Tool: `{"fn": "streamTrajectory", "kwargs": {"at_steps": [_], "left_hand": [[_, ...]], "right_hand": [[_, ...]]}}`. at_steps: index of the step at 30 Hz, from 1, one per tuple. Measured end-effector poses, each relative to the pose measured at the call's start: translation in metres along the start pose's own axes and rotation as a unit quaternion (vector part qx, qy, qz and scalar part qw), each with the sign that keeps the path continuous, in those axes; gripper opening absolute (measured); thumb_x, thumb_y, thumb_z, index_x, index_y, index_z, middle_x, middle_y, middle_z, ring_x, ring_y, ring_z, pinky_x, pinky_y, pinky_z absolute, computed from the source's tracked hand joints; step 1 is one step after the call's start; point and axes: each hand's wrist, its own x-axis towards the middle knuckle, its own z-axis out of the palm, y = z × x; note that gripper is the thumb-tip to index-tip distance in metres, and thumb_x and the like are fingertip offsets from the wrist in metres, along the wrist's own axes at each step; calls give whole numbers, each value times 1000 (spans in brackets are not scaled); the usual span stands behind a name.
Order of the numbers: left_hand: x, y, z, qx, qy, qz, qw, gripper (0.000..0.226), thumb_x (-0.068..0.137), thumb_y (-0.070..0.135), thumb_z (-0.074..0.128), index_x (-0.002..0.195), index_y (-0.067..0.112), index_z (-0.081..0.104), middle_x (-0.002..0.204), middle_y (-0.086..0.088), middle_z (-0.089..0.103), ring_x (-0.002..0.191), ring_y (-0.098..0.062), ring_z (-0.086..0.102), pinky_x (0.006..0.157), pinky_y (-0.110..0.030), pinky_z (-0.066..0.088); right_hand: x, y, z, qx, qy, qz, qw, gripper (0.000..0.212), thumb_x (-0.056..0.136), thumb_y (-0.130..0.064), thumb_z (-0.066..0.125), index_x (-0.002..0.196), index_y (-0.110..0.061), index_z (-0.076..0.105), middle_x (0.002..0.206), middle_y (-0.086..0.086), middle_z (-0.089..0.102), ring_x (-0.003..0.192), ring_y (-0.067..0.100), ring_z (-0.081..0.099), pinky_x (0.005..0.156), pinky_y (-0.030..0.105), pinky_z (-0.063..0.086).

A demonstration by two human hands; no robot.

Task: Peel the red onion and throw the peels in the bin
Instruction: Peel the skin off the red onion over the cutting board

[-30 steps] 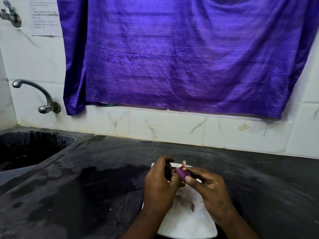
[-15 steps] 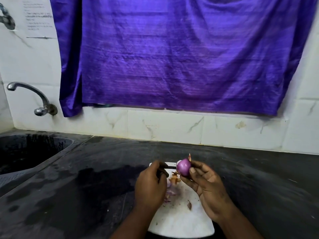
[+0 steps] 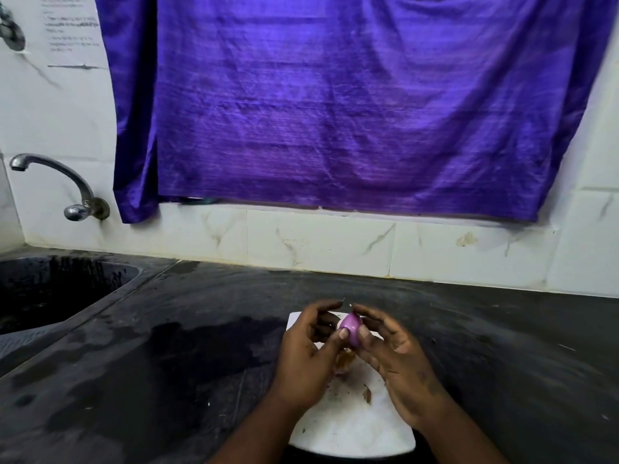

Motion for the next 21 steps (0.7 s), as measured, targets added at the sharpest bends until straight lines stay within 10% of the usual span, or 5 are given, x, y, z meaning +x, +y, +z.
{"fn": "streamTrajectory", "kwargs": {"at_steps": [21], "left_hand": [[3, -6, 1, -89, -9, 28, 996, 53, 101, -4, 56, 137, 35, 63, 91, -25, 60, 84, -36, 68, 82, -43, 61]], "right_hand": [[1, 6, -4, -129, 0, -81, 988, 45, 72, 6, 83, 110, -17, 75, 105, 4, 78, 96, 21, 73, 75, 26, 60]]}}
